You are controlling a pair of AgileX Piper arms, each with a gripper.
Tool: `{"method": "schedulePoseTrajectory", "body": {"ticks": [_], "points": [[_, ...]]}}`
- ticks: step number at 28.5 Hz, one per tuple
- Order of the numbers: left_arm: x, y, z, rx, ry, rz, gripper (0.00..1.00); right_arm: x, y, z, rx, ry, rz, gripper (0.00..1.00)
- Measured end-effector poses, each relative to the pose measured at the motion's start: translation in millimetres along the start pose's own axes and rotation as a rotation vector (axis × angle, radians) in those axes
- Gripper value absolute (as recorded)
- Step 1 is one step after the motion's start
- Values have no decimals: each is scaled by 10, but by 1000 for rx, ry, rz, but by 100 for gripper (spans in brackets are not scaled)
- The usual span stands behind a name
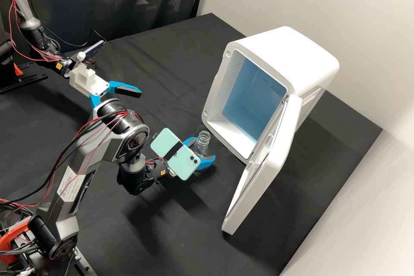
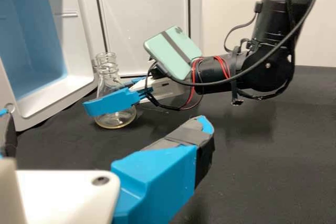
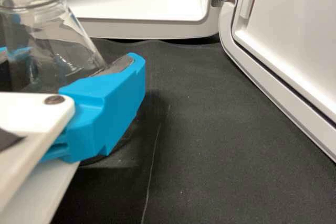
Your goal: Place the flask in the incubator
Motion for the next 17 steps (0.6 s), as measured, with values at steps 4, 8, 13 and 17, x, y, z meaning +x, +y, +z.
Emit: {"method": "schedulePoseTrajectory", "body": {"ticks": [4, 8, 13, 17], "points": [[-2, 3, -16, -2, 7, 2, 100, 0, 0, 0, 0, 0, 0, 0], [-3, 6, -26, -3, 12, 3, 100, 0, 0, 0, 0, 0, 0, 0], [-6, 9, -42, -4, 19, 5, 100, 0, 0, 0, 0, 0, 0, 0], [1, -14, -63, -10, 29, -4, 100, -5, 2, -2, 0, 0, 0, 0]]}}
